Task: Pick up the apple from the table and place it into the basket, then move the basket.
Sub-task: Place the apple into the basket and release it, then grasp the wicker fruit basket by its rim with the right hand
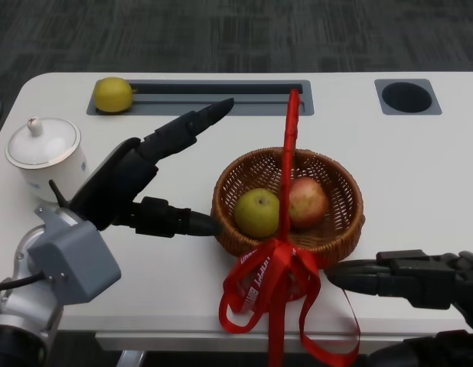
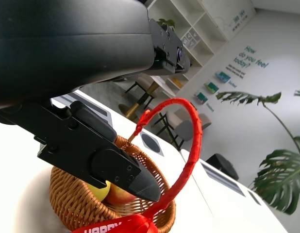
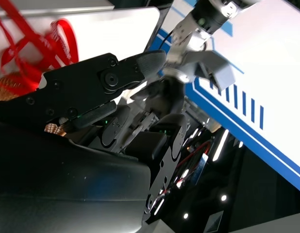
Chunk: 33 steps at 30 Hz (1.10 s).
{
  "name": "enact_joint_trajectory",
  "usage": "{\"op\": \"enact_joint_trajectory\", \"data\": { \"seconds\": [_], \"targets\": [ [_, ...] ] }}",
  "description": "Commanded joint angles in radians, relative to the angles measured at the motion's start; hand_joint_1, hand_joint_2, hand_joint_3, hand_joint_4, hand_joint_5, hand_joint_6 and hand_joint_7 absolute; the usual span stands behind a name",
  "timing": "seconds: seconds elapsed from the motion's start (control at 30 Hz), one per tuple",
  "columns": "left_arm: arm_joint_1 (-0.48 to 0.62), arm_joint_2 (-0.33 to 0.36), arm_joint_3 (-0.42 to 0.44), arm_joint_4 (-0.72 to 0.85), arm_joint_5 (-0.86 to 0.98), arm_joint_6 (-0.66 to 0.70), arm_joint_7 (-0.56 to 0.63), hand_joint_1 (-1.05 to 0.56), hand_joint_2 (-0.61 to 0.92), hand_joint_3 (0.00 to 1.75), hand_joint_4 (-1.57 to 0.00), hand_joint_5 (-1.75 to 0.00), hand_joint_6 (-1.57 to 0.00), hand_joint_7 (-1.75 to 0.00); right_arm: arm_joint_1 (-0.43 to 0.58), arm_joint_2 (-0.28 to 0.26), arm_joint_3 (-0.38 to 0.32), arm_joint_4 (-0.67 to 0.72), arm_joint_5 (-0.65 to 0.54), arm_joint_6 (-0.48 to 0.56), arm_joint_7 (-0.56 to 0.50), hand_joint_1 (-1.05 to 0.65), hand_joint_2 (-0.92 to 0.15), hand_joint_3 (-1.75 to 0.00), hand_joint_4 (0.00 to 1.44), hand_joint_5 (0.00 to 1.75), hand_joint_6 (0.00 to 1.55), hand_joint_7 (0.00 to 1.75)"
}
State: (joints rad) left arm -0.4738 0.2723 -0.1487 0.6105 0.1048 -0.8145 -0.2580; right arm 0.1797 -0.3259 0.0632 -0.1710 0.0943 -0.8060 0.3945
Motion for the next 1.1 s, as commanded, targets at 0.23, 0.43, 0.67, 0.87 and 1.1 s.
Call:
{"op": "enact_joint_trajectory", "data": {
  "seconds": [0.23, 0.43, 0.67, 0.87, 1.1],
  "targets": [
    [0.08, 0.043, 0.043, -0.041, -0.142, -0.021, -0.15, -0.55, 0.74, 0.0, -0.6, -0.06, -0.56, -0.05, -0.053, -0.084, -0.119, -0.006, -0.023, -0.027, 0.001, -0.46, -0.88, 0.0, 0.79, 0.0, 0.69, 0.0],
    [0.123, 0.062, 0.061, -0.082, -0.223, 0.025, -0.251, -0.54, 0.74, 0.0, -0.62, -0.04, -0.57, -0.03, -0.112, -0.091, -0.103, 0.035, -0.04, 0.004, 0.01, -0.48, -0.86, 0.0, 0.79, 0.0, 0.71, 0.01],
    [0.134, 0.074, 0.081, -0.089, -0.245, 0.049, -0.316, -0.54, 0.73, 0.0, -0.67, -0.04, -0.6, -0.03, -0.234, -0.082, -0.086, 0.185, -0.139, -0.072, -0.01, -0.5, -0.87, -0.01, 0.77, 0.0, 0.7, 0.0],
    [0.141, 0.08, 0.103, -0.081, -0.241, 0.054, -0.329, -0.53, 0.72, 0.0, -0.67, -0.02, -0.61, -0.01, -0.383, -0.088, -0.06, 0.35, -0.282, -0.114, -0.04, -0.5, -0.87, 0.0, 0.73, 0.01, 0.66, 0.01],
    [0.154, 0.087, 0.137, -0.063, -0.262, 0.073, -0.344, -0.55, 0.74, 0.01, -0.66, -0.01, -0.59, 0.0, -0.484, -0.106, -0.021, 0.472, -0.436, -0.142, -0.097, -0.53, -0.86, 0.0, 0.74, 0.0, 0.67, 0.0]
  ]
}}
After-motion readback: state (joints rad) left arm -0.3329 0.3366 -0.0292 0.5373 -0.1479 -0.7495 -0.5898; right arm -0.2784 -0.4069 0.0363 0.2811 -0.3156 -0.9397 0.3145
